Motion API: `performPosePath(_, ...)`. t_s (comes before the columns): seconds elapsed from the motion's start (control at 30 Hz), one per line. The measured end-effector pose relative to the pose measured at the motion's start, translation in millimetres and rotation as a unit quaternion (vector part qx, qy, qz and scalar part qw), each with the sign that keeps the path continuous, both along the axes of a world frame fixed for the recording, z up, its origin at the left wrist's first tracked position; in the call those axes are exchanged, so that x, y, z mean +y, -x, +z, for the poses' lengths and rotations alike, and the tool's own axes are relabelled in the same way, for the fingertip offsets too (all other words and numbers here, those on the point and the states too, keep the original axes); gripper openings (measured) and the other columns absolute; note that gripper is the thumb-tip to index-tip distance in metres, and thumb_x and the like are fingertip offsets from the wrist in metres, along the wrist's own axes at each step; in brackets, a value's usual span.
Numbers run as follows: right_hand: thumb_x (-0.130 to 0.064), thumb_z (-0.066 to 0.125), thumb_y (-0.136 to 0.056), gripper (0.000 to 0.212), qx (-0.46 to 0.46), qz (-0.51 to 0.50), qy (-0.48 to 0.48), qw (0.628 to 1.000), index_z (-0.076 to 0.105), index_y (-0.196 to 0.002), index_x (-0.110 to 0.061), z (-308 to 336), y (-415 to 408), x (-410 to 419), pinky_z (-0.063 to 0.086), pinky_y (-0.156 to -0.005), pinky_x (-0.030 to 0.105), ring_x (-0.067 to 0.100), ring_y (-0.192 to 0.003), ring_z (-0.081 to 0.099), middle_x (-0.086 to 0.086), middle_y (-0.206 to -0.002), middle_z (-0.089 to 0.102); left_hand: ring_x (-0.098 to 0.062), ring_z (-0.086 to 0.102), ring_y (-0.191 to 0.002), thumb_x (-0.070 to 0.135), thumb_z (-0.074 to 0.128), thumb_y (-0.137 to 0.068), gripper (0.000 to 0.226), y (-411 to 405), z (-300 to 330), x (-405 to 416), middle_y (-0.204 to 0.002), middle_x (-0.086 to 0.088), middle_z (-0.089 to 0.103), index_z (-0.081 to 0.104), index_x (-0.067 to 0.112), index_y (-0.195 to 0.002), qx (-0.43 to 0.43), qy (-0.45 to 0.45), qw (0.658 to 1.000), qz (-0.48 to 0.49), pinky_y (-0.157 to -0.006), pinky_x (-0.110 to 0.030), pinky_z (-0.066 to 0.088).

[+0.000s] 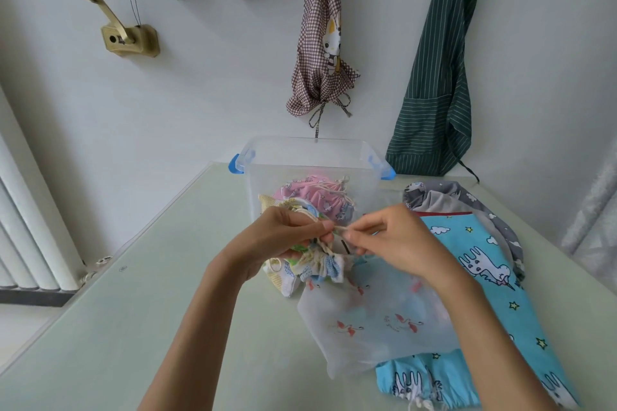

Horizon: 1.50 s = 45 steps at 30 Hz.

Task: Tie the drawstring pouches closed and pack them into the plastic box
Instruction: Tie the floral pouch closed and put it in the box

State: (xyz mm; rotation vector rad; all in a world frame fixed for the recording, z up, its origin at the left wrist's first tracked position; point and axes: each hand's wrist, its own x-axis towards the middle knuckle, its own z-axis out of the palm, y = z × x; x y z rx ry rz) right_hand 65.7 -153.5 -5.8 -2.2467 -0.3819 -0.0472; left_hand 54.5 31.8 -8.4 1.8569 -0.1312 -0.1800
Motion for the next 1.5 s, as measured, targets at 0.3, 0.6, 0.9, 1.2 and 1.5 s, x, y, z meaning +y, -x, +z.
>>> performPosePath(0.3, -0.031, 0.073, -0.079, 0.009, 0.011, 0.075, 0.006, 0.997, 0.078, -0.080, -0.024, 24.9, 17.1, -15.6, 0.041, -0.050, 0.012, 0.004, -0.042, 0.051, -0.005, -0.062, 0.071, 0.002, 0.053, -0.051, 0.015, 0.075, -0.077, 0.003, 0.2, 4.1, -8.8, -0.060, 0.013, 0.065, 0.075, 0.018, -0.078, 0.043, 0.099, 0.993, 0.040, -0.052, -0.012, 0.045)
performPosePath(0.6, -0.025, 0.064, -0.088, 0.019, -0.022, 0.076, -0.044, 0.996, 0.069, -0.104, -0.032, 8.2, 4.3, -5.5, 0.043, -0.071, 0.004, -0.010, -0.076, 0.059, -0.020, -0.090, 0.069, 0.000, 0.055, -0.055, 0.006, 0.073, -0.075, 0.014, 0.9, 5.7, -13.4, -0.063, 0.007, 0.067, 0.075, 0.019, -0.072, -0.055, 0.103, 0.992, 0.048, -0.059, -0.019, 0.040)
performPosePath(0.9, -0.019, 0.073, -0.078, 0.007, -0.045, 0.029, -0.116, 0.992, 0.075, -0.078, -0.026, 3.6, 3.9, 1.9, 0.049, -0.067, 0.020, 0.009, -0.068, 0.061, -0.005, -0.073, 0.072, -0.003, 0.063, -0.060, 0.003, 0.078, -0.071, 0.012, 2.6, 7.5, -12.3, -0.066, 0.003, 0.072, 0.075, 0.011, -0.079, -0.130, 0.093, 0.986, 0.037, -0.056, -0.011, 0.046)
performPosePath(1.2, -0.024, 0.071, -0.073, 0.009, -0.180, -0.009, -0.084, 0.980, 0.065, -0.068, -0.020, -3.3, 6.2, 11.4, 0.044, -0.055, 0.019, 0.010, -0.054, 0.057, -0.007, -0.063, 0.065, 0.000, 0.055, -0.056, 0.022, 0.075, -0.068, 0.012, 1.9, 1.1, -21.5, -0.062, 0.018, 0.067, 0.073, 0.034, -0.068, -0.324, -0.081, 0.927, 0.174, -0.059, -0.023, 0.049)
performPosePath(1.5, -0.021, 0.064, -0.086, 0.007, -0.079, 0.002, -0.248, 0.965, 0.069, -0.088, -0.017, 0.9, 6.5, 11.0, 0.044, -0.053, 0.015, 0.007, -0.063, 0.064, -0.003, -0.076, 0.072, -0.005, 0.066, -0.062, 0.023, 0.077, -0.077, 0.004, -1.7, -5.7, -20.3, -0.071, 0.010, 0.072, 0.075, 0.020, -0.078, -0.378, 0.008, 0.908, 0.181, -0.065, -0.031, 0.057)
